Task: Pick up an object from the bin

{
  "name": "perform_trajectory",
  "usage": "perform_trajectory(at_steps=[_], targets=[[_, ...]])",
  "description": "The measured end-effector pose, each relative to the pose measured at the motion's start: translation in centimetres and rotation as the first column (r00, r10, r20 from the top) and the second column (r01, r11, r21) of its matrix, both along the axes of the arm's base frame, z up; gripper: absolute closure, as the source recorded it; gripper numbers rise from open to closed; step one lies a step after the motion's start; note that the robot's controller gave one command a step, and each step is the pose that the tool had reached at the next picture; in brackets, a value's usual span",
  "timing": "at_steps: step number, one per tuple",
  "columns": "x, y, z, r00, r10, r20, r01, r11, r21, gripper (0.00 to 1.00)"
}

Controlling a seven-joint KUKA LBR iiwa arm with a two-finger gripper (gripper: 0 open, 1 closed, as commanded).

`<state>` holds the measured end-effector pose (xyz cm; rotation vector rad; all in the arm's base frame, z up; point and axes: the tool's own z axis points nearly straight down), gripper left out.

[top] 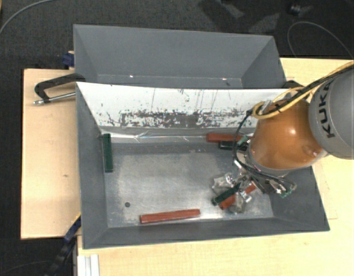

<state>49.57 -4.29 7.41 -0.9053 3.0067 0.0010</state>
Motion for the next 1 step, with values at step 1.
perform_trajectory(at_steps=[1], targets=[[1.10,0.54,16.51,0.996,0.084,0.014,-0.084,0.996,-0.002,1.00]])
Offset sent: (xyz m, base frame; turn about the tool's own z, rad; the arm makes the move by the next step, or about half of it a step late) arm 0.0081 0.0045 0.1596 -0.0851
